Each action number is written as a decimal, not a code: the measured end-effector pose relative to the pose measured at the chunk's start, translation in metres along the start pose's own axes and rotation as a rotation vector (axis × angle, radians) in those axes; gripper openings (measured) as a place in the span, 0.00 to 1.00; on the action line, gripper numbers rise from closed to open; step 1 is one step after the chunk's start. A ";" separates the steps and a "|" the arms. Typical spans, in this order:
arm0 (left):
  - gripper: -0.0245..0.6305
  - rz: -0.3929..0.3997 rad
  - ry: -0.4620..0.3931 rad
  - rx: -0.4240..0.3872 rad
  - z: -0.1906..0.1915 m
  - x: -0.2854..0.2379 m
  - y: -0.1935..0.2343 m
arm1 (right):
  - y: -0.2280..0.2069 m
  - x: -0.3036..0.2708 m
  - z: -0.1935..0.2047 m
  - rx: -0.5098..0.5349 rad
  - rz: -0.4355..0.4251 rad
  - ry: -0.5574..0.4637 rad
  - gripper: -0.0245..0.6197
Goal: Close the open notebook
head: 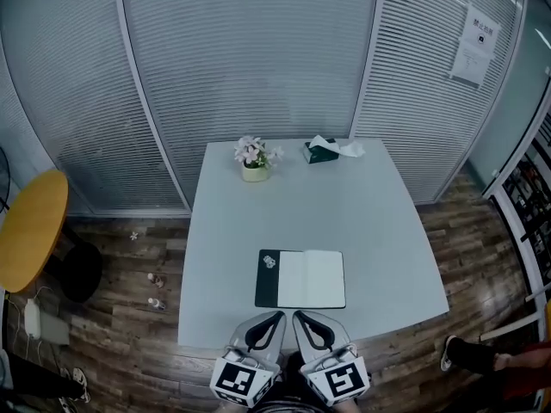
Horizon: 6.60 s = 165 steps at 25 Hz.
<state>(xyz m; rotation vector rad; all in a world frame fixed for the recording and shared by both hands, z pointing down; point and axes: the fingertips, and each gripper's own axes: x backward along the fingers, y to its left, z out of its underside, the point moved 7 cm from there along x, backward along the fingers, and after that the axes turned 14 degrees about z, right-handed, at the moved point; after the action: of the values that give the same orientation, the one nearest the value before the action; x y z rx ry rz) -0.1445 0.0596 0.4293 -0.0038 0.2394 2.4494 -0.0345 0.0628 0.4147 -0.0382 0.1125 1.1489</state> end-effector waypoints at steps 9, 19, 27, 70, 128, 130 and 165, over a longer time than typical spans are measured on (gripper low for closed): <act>0.04 -0.055 0.019 0.006 -0.003 -0.047 0.033 | -0.043 -0.048 -0.005 -0.002 -0.047 0.001 0.04; 0.04 -0.153 0.111 0.024 0.029 -0.071 0.064 | -0.062 -0.079 0.004 -0.006 -0.119 0.053 0.04; 0.04 -0.233 0.214 0.086 0.075 -0.071 0.095 | -0.069 -0.091 0.018 0.002 -0.154 0.101 0.04; 0.33 -0.430 0.534 0.619 0.244 -0.071 0.175 | -0.152 -0.102 0.049 -0.024 -0.097 0.185 0.04; 0.10 -0.102 0.370 0.481 0.138 -0.145 0.089 | -0.184 -0.105 0.042 -0.082 -0.070 0.142 0.04; 0.10 -0.084 0.381 0.473 0.138 -0.151 0.084 | -0.186 -0.102 0.043 -0.082 -0.064 0.143 0.04; 0.17 0.046 0.663 0.440 0.199 -0.260 0.025 | -0.234 -0.062 0.060 -0.088 0.021 0.182 0.04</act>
<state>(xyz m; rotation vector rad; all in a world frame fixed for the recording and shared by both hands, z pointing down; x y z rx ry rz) 0.0534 -0.0879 0.6457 -0.6261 1.0664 2.3109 0.1581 -0.0838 0.4742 -0.2196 0.2239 1.1698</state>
